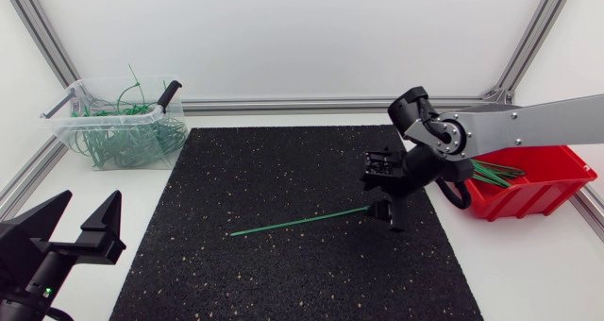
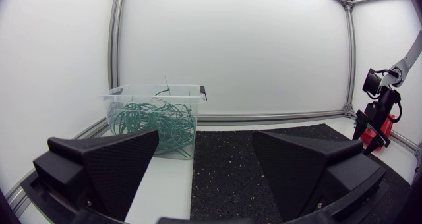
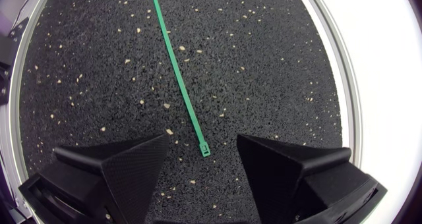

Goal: Take a green cable tie from the red box, thread the tail through the head to close it, then place it in the transparent bin on the left.

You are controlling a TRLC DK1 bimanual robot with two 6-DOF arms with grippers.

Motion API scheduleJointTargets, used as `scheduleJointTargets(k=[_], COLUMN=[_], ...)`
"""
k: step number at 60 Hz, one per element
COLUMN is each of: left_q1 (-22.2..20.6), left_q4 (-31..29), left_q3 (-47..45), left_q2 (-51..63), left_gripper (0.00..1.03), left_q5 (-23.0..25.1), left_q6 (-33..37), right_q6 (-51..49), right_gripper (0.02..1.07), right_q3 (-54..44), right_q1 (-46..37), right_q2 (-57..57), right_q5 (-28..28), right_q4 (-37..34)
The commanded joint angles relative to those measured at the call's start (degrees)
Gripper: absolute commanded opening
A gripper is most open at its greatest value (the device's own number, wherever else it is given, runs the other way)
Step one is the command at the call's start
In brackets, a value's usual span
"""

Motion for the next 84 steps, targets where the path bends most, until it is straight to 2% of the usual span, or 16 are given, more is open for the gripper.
scheduleJointTargets(k=[1,13,27,52,60,72,74,79,82,84], left_q1=[-0.6,-1.5,-1.4,-1.7,-1.7,-1.7,-1.7,-1.7,-1.6,-1.4], left_q4=[-1.6,-1.6,-1.6,-1.7,-1.7,-1.6,-1.6,-1.6,-1.5,-1.2], left_q3=[-2.2,-2.2,-2.2,-2.1,-2.1,-2.2,-2.1,-2.2,-2.2,-2.2], left_q2=[0.8,1.2,1.1,0.8,0.7,0.0,-0.1,-0.2,-0.3,-0.4], left_gripper=[0.99,0.99,0.99,0.99,0.99,0.99,0.99,0.99,0.99,0.97], left_q5=[-0.2,-0.2,-0.2,-0.2,-0.2,-0.2,-0.2,-0.2,-0.2,-0.2], left_q6=[-0.7,-0.3,-0.3,0.1,0.2,1.0,1.0,1.1,1.1,1.0], right_q6=[-3.1,-4.3,-5.4,-7.1,-7.2,-7.2,-7.2,-7.5,-7.5,-7.5], right_gripper=[0.75,0.69,0.47,0.46,0.29,0.26,0.21,0.17,0.08,0.08], right_q3=[0.7,3.3,6.1,6.0,6.1,6.3,6.3,6.4,6.9,7.1], right_q1=[-0.9,-1.8,-1.8,-0.9,-0.5,0.3,0.4,0.4,0.4,0.4], right_q2=[2.5,5.8,8.5,10.1,10.2,11.0,11.0,11.2,11.7,11.9], right_q5=[-0.6,-1.6,-2.6,-2.2,-2.1,-1.0,-0.8,-0.7,-0.5,0.0], right_q4=[-0.7,-1.0,-3.4,-3.8,-3.9,-4.3,-4.4,-4.7,-5.5,-6.0])
